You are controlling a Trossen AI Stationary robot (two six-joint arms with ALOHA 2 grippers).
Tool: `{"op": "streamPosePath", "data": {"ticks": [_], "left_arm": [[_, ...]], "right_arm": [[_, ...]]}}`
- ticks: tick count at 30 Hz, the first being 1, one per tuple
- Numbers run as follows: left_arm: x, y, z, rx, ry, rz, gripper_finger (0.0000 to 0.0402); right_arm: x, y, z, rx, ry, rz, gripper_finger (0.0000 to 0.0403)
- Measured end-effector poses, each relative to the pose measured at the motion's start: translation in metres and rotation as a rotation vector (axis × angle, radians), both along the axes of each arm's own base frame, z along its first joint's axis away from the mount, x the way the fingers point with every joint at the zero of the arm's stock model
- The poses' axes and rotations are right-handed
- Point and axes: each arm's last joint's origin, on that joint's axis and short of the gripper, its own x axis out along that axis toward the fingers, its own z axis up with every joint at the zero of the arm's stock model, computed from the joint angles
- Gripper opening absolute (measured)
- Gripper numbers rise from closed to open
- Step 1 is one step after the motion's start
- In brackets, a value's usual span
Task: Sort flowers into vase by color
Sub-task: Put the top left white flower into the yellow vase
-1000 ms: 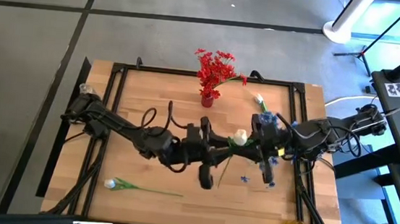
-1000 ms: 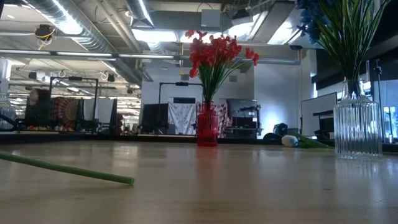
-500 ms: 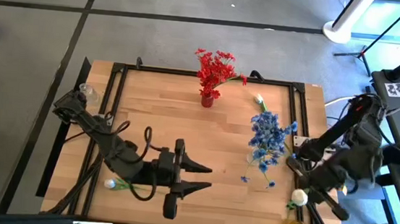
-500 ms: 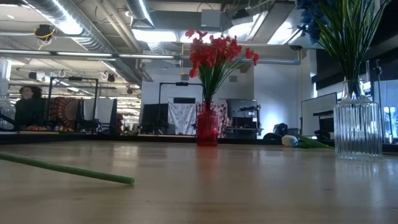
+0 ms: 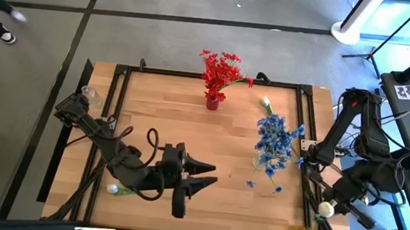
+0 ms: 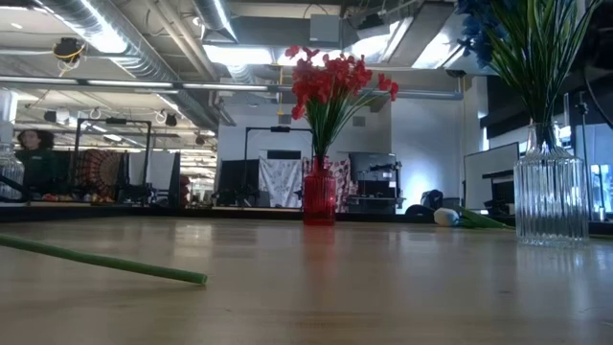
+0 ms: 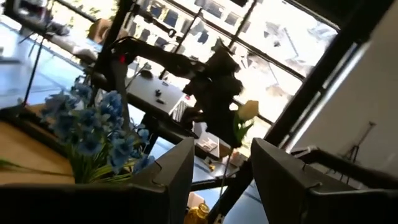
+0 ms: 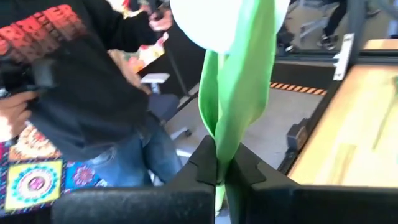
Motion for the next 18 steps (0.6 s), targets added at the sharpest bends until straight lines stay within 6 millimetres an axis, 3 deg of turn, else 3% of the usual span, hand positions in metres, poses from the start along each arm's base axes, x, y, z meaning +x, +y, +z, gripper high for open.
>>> {"op": "streamPosePath", "data": {"ticks": [18], "left_arm": [[0.005,0.012,0.0,-0.073,-0.011,0.124,0.0155]], "right_arm": [[-0.021,-0.001,-0.007,-0.117,-0.054,0.045,0.0012]]}}
